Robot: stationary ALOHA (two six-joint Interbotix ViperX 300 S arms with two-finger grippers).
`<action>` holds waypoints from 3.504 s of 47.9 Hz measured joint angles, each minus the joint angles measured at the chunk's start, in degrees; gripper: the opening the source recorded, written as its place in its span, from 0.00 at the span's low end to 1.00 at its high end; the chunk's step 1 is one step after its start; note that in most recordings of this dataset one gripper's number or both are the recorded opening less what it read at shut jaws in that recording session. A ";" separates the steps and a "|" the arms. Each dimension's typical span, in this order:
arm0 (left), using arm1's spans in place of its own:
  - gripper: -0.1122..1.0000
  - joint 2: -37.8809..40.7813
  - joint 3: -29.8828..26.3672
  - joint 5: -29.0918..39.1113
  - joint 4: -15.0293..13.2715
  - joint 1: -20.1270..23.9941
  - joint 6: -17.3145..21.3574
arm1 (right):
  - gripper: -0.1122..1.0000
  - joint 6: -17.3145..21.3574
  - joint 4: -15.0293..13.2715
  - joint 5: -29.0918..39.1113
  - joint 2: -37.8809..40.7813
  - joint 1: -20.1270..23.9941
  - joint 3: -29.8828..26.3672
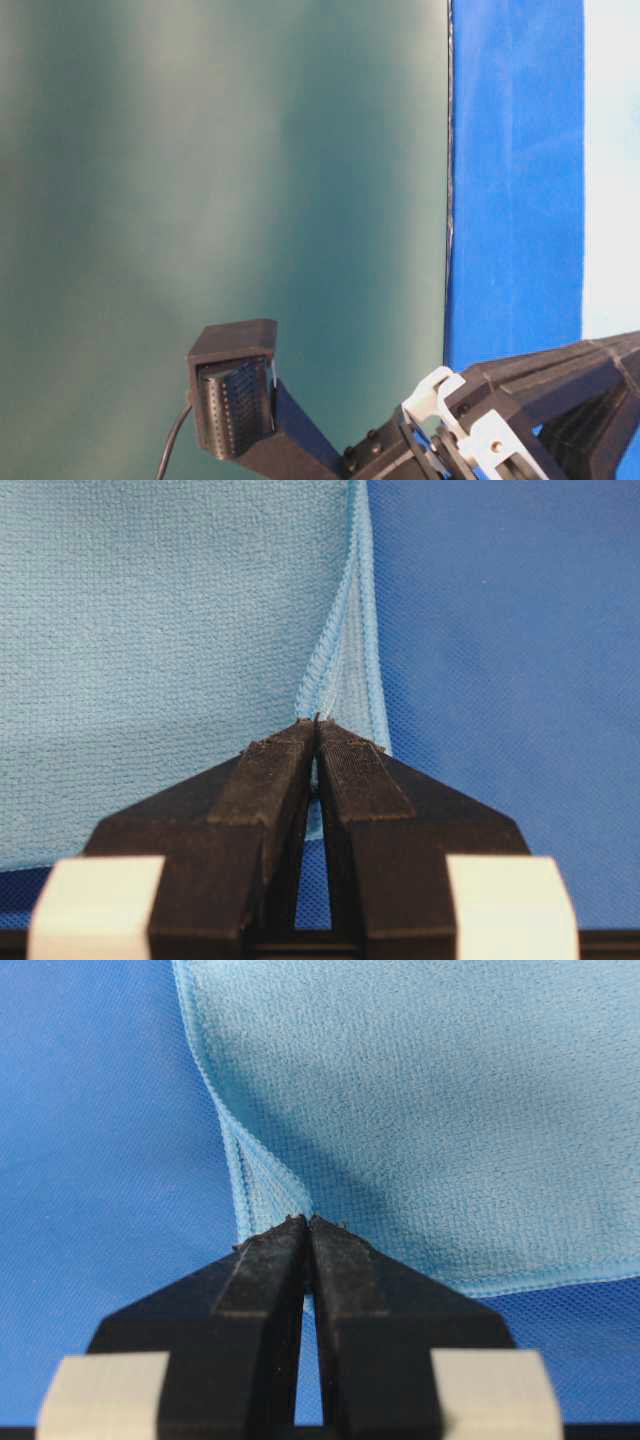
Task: Fold the light blue towel.
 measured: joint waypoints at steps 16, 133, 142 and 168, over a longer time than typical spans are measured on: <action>0.70 -1.05 0.00 0.35 -0.09 0.00 1.76 | 0.69 -0.18 0.00 0.26 0.18 0.09 -0.62; 0.13 -8.61 -6.59 20.39 -0.09 15.29 10.02 | 0.12 -0.35 -15.82 11.69 -13.10 -22.59 -5.10; 0.13 -12.04 -8.96 23.99 -0.09 15.56 10.20 | 0.12 -0.35 -16.79 17.05 -19.16 -22.59 -8.53; 0.13 -18.81 -9.32 27.42 -0.09 16.35 9.67 | 0.12 -0.44 -17.93 21.01 -21.97 -22.59 -12.57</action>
